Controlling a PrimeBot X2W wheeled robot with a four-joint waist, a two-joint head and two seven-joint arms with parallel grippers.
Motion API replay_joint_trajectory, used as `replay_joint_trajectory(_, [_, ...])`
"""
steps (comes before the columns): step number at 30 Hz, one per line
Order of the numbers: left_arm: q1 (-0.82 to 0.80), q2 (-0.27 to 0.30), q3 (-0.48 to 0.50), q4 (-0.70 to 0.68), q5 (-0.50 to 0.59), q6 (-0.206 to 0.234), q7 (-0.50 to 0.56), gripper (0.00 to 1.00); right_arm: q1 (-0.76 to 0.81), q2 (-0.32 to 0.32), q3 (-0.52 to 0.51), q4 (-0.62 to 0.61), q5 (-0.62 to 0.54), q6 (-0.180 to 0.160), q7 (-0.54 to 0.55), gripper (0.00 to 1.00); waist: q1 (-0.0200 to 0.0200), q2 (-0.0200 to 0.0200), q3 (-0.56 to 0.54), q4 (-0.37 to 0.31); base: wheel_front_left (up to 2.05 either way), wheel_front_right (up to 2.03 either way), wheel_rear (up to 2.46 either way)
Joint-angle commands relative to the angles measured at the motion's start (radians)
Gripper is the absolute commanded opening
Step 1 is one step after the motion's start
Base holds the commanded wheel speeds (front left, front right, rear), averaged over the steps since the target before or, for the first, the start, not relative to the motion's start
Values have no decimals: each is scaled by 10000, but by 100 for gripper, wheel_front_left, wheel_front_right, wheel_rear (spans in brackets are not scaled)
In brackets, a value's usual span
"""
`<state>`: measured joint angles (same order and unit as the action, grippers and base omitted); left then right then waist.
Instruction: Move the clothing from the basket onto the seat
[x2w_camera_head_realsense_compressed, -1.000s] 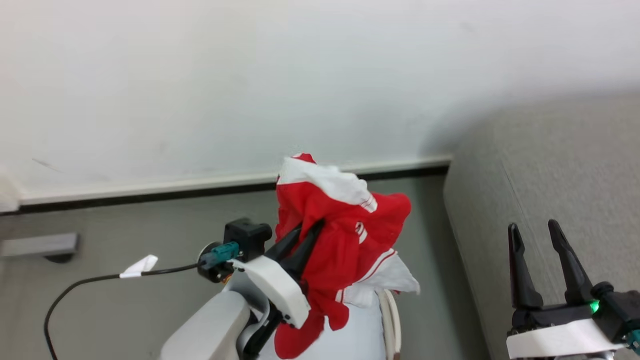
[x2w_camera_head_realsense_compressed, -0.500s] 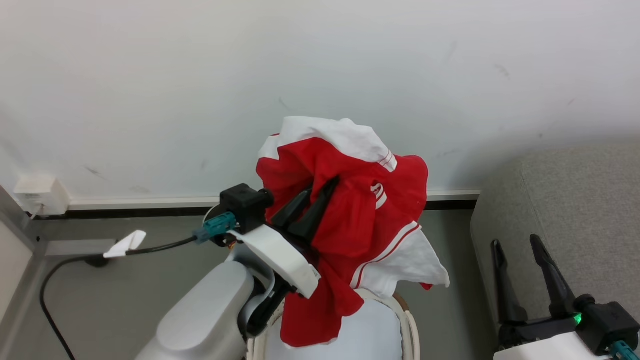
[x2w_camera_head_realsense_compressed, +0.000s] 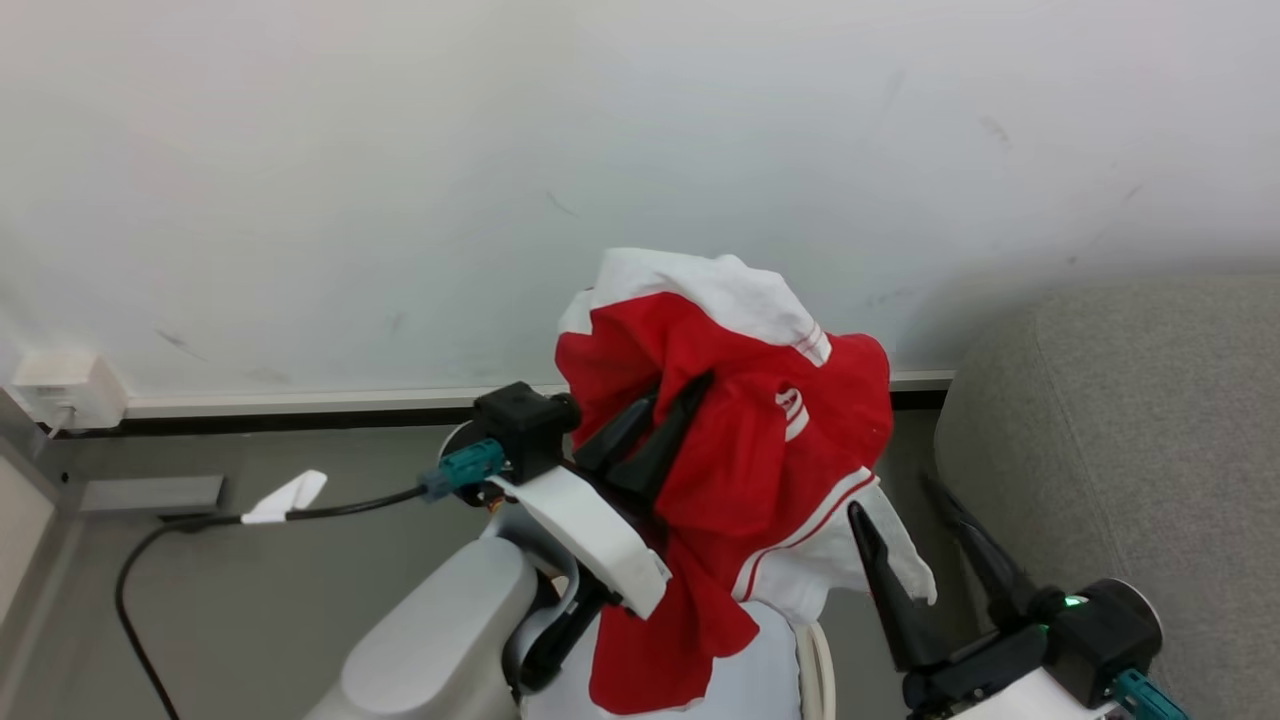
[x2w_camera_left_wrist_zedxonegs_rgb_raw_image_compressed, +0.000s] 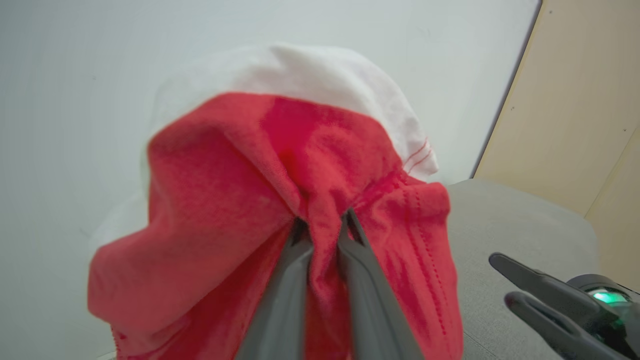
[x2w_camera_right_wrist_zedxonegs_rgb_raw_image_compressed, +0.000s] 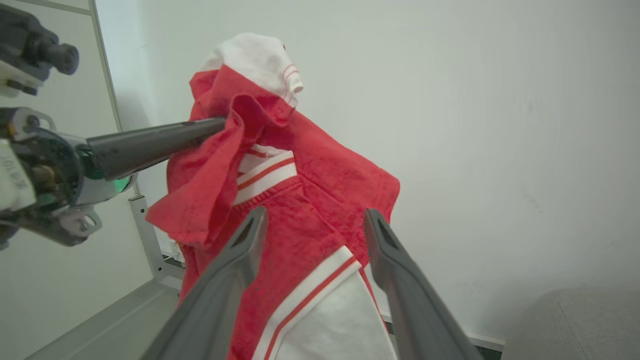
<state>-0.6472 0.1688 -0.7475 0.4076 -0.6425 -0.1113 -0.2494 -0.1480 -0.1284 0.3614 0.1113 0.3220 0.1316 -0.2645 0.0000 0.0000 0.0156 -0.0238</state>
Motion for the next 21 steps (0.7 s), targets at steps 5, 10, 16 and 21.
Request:
replay_joint_trajectory(5, [147,-218,-275,131,88,-62,-64,0,-664,-452,1105,29,758,-19,1,100,0,0,-36,187,0,0,0])
replay_joint_trajectory(10, [124,-457,-609,261,87,-114,-87,0,-1313,-750,2088,503,1264,-19,3,100,0,0,-59,519,0,0,0])
replay_joint_trajectory(16, [38,-717,-1027,335,-84,-162,-104,0,-1705,-608,1849,1678,921,-18,3,100,0,0,-110,1111,0,0,0])
replay_joint_trajectory(21, [-45,-856,-1424,303,-237,-183,-121,0,-1696,-463,1432,2343,881,-19,3,100,0,0,-154,1651,0,0,0])
